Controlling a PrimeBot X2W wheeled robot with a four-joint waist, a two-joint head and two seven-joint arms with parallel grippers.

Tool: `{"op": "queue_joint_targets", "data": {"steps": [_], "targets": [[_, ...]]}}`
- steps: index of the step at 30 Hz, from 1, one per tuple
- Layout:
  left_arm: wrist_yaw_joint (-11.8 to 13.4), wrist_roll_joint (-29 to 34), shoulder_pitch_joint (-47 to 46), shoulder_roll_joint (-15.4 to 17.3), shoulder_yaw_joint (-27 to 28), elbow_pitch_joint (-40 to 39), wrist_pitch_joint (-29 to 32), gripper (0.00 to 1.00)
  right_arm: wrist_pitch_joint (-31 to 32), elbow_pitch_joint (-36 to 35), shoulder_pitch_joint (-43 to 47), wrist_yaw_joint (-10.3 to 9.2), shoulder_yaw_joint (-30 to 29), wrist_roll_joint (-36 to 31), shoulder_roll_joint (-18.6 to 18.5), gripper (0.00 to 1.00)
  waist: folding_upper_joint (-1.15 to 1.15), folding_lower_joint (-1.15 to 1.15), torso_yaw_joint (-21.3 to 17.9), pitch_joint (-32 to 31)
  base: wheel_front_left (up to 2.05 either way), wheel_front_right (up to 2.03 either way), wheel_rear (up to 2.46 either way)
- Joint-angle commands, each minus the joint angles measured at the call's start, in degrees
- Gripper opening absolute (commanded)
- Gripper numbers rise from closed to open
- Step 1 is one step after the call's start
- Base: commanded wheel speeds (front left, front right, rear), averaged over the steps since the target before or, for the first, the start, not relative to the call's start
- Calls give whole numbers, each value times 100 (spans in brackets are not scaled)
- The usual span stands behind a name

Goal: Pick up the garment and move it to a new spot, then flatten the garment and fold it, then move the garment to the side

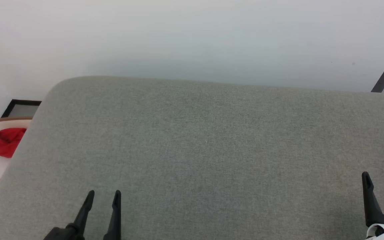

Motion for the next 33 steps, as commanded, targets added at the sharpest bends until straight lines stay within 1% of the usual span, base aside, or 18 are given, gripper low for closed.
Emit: {"op": "queue_joint_targets", "data": {"steps": [1,13,33], "targets": [[-28,6,52,38,-3,-32,3,100,23,-76,75,-5,-44,-30,47,100,0,0,2,-2,0,0,0],[0,24,70,60,-40,-86,3,100,95,-338,169,-5,-103,-137,168,100,0,0,15,11,0,0,0],[36,28,84,90,-34,-157,3,100,10,-373,136,-5,-74,-165,288,100,0,0,-36,29,0,0,0]]}}
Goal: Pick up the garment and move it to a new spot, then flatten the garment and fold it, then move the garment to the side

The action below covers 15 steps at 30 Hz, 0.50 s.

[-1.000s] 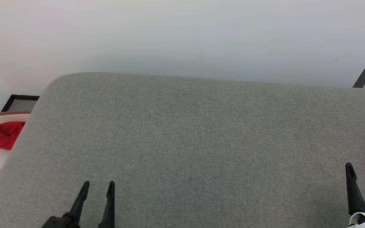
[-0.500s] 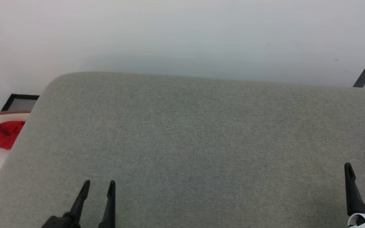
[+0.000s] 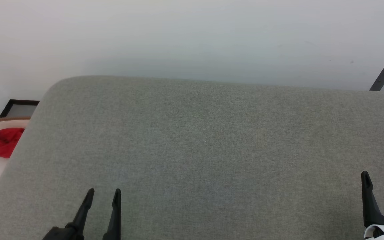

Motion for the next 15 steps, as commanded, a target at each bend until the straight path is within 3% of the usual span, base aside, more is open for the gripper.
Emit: {"op": "queue_joint_targets", "data": {"steps": [1,11,12,15], "targets": [[28,20,48,24,10,-7,3,100,-31,8,-14,-5,18,6,21,100,0,0,-1,-1,0,0,0],[105,46,47,4,79,-38,3,100,-34,22,-86,-5,67,21,29,100,0,0,-19,4,0,0,0],[80,0,1,1,67,-11,-1,0,-7,34,-15,0,59,4,25,0,0,0,-19,4,0,0,0],[80,-7,17,-41,45,154,3,0,11,205,27,0,81,7,87,0,0,0,-20,4,0,0,0]]}}
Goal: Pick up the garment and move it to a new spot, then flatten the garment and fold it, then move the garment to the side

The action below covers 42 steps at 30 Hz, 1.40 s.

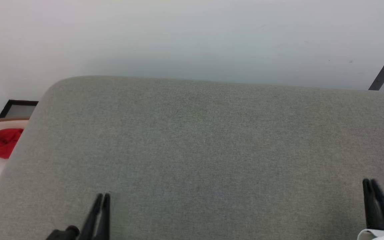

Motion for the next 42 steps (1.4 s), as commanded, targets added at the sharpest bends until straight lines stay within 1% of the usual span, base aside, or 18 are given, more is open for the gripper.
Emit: {"op": "queue_joint_targets", "data": {"steps": [1,12,13,31,32,42], "targets": [[-1,-43,6,-21,-9,65,12,0,14,80,-5,0,10,38,25,0,0,0,-1,-1,0,0,0],[-20,-1225,-211,-62,76,227,314,0,170,347,-222,0,27,1113,79,0,0,0,-2,-16,0,0,0],[-20,-1225,-211,-62,76,227,314,0,170,347,-222,0,27,1113,79,0,0,0,-2,-16,0,0,0],[-48,-2848,-509,-128,206,443,744,0,390,722,-519,-1,47,2591,152,0,0,0,-4,-41,0,0,0],[-52,-3006,-538,-135,219,464,786,0,411,758,-553,-1,49,2738,160,0,0,0,-4,-43,0,0,0],[-67,-3754,-677,-170,283,567,990,0,514,933,-694,-1,60,3423,197,0,0,0,-5,-57,0,0,0]]}}
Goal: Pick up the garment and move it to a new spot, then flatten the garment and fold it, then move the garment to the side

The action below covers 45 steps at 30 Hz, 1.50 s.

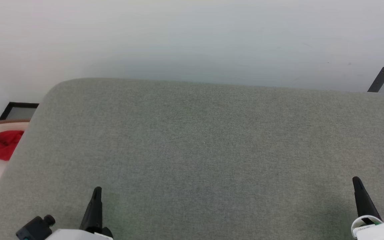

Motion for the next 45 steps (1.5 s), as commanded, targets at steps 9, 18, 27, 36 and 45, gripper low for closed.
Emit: {"op": "queue_joint_targets", "data": {"steps": [9,18,27,36,45], "targets": [[-47,-734,-235,-20,87,44,195,0,102,108,-274,-2,5,677,24,0,0,0,-1,-13,0,0,0],[-59,-1294,-337,-49,139,123,349,0,178,241,-372,-1,14,1195,52,0,0,0,-2,-25,0,0,0],[-66,-1801,-431,-75,186,194,496,0,250,362,-476,-2,21,1671,77,0,0,0,-3,-38,0,0,0],[-71,-2276,-514,-103,233,261,631,0,319,477,-557,-1,28,2097,100,0,0,0,-4,-50,0,0,0],[-80,-2714,-602,-130,278,324,752,0,375,583,-627,-1,34,2502,120,0,0,0,-5,-62,0,0,0]]}}
